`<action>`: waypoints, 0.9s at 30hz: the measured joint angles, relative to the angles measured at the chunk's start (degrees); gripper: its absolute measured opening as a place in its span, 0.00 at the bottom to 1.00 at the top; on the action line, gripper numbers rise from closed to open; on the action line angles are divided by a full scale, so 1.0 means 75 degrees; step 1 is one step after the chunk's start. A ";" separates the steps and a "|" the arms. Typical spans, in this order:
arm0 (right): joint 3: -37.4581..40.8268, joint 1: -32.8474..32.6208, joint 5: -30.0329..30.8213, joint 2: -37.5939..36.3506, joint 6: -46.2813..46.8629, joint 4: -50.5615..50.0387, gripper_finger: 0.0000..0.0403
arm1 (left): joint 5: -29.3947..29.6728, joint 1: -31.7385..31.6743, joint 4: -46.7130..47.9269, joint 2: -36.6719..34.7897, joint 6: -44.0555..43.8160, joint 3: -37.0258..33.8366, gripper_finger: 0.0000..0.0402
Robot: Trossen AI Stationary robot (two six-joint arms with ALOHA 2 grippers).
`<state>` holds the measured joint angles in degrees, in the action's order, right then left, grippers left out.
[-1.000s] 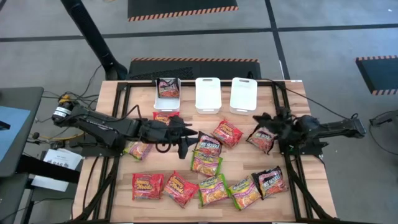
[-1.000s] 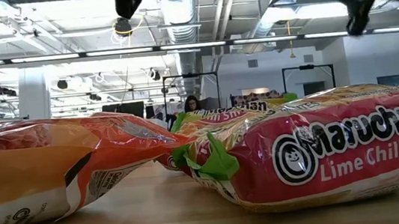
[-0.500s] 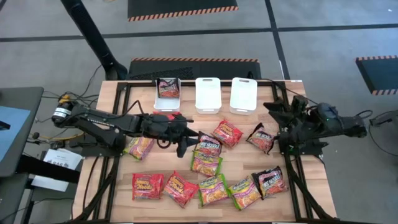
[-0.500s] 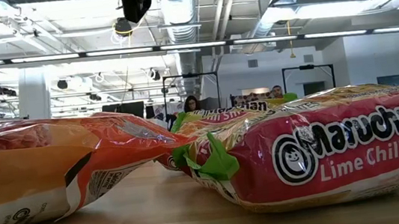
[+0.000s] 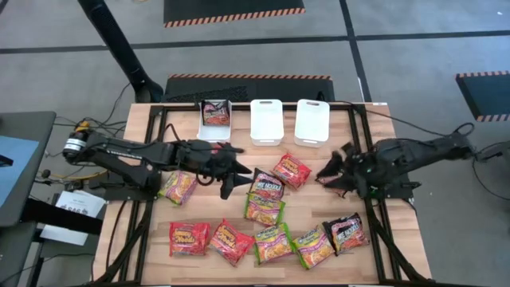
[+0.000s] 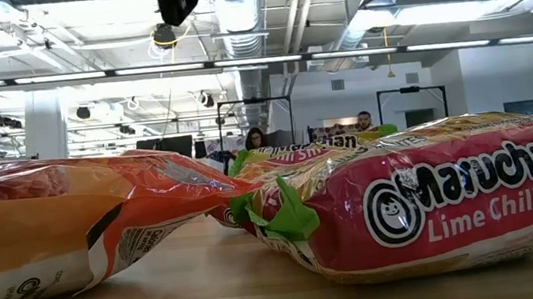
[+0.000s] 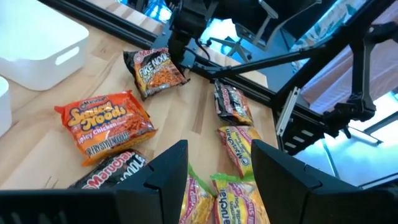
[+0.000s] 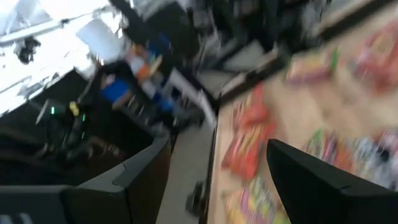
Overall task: Sort Maruchan noodles
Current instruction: Put the green noodle pack into the right white bin
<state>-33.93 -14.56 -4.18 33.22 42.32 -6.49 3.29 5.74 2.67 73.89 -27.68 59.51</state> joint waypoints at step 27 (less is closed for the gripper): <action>0.0000 -0.2721 -0.0097 0.3807 0.0983 0.0022 0.72 | 0.0275 0.0000 0.0774 -0.0026 0.0000 0.0000 0.40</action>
<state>-33.93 -34.96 -4.91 61.77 49.69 -6.33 5.35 5.74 8.47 73.69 -27.68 59.51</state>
